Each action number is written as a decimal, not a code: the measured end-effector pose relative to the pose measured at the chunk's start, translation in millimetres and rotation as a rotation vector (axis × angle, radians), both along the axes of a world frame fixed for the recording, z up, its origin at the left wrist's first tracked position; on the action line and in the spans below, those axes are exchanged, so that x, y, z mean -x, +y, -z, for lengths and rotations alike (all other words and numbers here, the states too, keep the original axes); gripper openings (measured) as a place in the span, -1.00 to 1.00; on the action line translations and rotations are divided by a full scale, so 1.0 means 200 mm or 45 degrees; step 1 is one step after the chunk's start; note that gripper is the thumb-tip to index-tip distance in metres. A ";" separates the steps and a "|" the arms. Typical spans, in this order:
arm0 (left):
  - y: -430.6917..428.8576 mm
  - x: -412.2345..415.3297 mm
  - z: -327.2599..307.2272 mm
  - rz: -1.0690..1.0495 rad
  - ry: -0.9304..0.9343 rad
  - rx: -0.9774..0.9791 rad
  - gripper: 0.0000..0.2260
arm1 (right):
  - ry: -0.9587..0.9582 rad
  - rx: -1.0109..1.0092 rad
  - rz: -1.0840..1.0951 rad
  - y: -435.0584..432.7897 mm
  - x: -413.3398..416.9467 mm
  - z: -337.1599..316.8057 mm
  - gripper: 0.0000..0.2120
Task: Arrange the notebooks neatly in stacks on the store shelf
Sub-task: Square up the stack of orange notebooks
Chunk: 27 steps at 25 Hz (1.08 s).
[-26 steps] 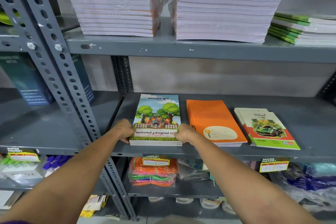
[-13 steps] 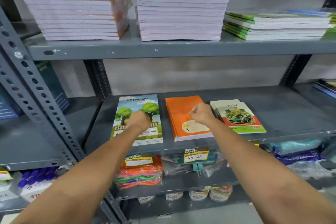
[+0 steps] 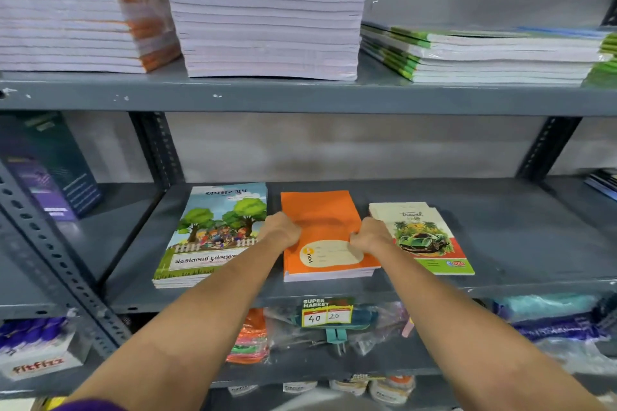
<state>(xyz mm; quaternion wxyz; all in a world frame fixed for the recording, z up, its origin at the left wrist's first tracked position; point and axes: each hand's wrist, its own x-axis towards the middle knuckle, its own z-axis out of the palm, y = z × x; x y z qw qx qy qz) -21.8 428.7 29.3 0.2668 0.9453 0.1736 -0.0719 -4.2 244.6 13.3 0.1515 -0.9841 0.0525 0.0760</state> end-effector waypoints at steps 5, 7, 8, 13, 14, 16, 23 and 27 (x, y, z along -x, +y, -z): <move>-0.01 0.00 0.00 -0.082 -0.014 0.035 -0.71 | 0.009 -0.092 -0.042 0.00 -0.02 0.02 -0.67; 0.01 0.02 -0.01 -0.031 0.022 0.181 -0.58 | 0.070 -0.250 -0.106 -0.06 -0.01 -0.01 -0.66; 0.03 0.03 -0.02 0.012 0.070 0.287 -0.50 | 0.153 -0.351 -0.145 -0.10 -0.01 -0.03 -0.66; 0.01 0.09 -0.03 0.381 0.462 0.138 0.22 | 0.479 -0.089 -0.479 -0.15 0.04 -0.10 0.27; -0.01 0.10 -0.01 0.430 0.439 -0.060 0.32 | 0.457 0.027 -0.503 -0.13 0.05 -0.08 0.35; -0.05 0.11 0.03 0.439 0.347 -0.292 0.39 | 0.357 0.133 -0.492 -0.09 0.08 -0.03 0.38; -0.05 0.14 0.05 0.443 0.184 -0.443 0.33 | 0.258 0.088 -0.451 -0.09 0.10 -0.01 0.34; -0.04 0.15 0.05 0.423 0.139 -0.436 0.32 | 0.238 0.086 -0.447 -0.10 0.10 0.00 0.33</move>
